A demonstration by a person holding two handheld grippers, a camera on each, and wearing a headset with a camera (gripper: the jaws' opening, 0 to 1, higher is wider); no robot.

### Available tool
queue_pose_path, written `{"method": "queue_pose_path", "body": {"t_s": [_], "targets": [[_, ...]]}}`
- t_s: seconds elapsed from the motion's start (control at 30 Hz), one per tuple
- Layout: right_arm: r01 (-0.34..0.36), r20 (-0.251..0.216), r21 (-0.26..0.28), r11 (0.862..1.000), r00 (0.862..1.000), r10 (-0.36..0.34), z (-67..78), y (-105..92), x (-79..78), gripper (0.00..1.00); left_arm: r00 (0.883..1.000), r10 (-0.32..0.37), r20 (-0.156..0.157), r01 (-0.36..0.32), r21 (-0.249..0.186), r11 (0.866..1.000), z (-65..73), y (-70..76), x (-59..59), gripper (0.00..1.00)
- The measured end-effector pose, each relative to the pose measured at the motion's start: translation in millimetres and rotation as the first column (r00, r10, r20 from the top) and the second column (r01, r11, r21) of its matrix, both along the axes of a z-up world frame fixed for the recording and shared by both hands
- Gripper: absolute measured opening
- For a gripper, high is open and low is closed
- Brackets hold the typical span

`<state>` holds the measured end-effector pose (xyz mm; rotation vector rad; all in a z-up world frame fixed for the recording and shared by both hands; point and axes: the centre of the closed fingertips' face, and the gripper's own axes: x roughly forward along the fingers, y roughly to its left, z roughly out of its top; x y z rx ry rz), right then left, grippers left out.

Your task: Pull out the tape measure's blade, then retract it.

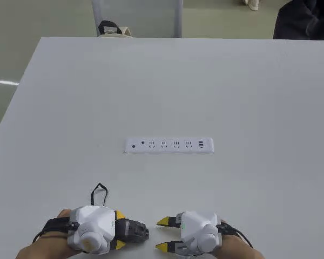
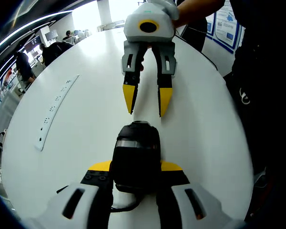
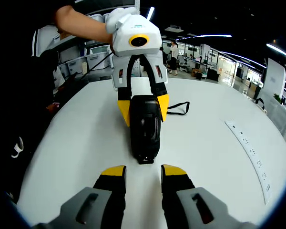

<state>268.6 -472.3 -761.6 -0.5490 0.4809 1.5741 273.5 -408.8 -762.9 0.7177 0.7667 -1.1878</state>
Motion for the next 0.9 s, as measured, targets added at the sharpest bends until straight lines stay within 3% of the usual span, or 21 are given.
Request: {"method": "queue_pose_path", "body": {"t_s": [0.73, 0.9], "targets": [[-0.061, -0.022, -0.028, 0.998, 0.998, 0.061, -17.8, 20.9, 0.0, 0.22, 1.0, 0.006, -0.011, -0.007, -0.01, 1.0, -0.5, -0.5, 0.2, 0.31], [-0.056, -0.036, -0.042, 0.998, 0.998, 0.054, -22.8, 21.7, 1.8, 0.16, 1.0, 0.008, -0.012, -0.008, -0.015, 1.0, 1.3, -1.6, -0.1, 0.31]]}}
